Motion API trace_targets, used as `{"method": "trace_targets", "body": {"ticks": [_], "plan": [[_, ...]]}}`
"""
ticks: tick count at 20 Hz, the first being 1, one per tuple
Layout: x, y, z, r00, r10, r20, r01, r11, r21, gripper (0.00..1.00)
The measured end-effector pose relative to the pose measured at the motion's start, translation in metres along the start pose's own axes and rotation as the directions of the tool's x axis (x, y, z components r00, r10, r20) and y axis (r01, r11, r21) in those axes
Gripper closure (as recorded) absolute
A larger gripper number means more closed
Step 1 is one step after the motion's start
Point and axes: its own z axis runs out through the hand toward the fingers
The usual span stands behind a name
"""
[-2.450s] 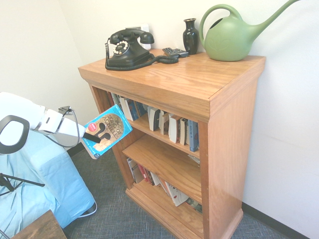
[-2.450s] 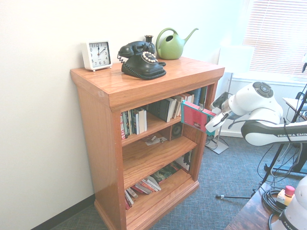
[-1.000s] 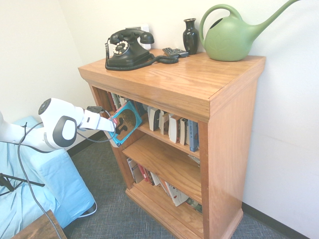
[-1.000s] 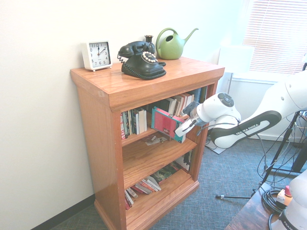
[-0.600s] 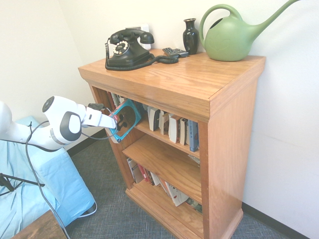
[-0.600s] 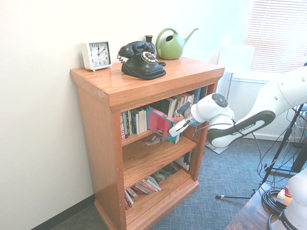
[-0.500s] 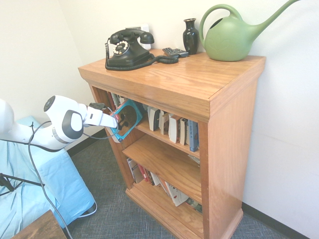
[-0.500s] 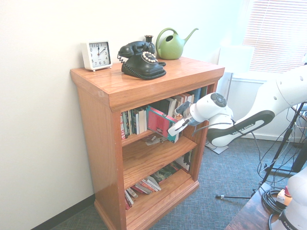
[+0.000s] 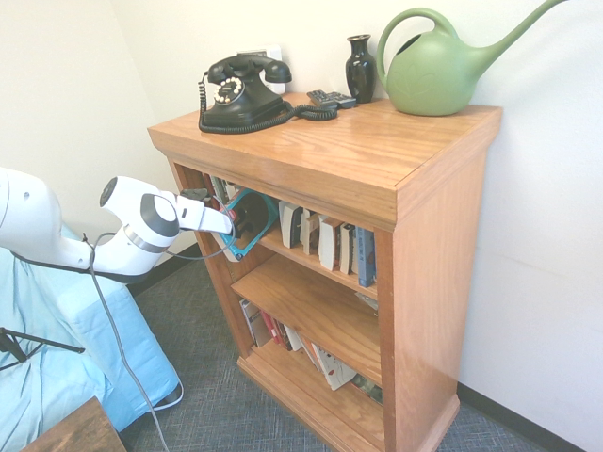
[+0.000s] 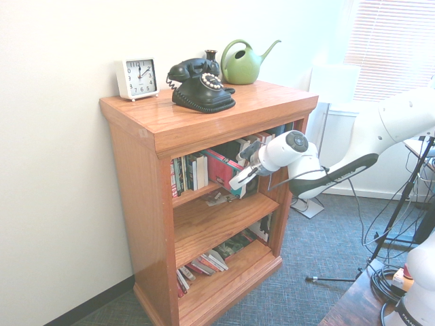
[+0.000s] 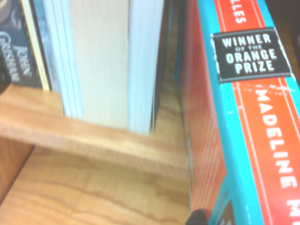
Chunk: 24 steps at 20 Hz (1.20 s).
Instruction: Organize the shelf
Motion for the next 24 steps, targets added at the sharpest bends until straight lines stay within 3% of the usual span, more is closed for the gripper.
{"method": "trace_targets", "body": {"ticks": [24], "plan": [[0.019, -0.028, 0.029, 0.999, -0.002, -0.044, 0.002, 1.000, -0.004, 1.00]]}}
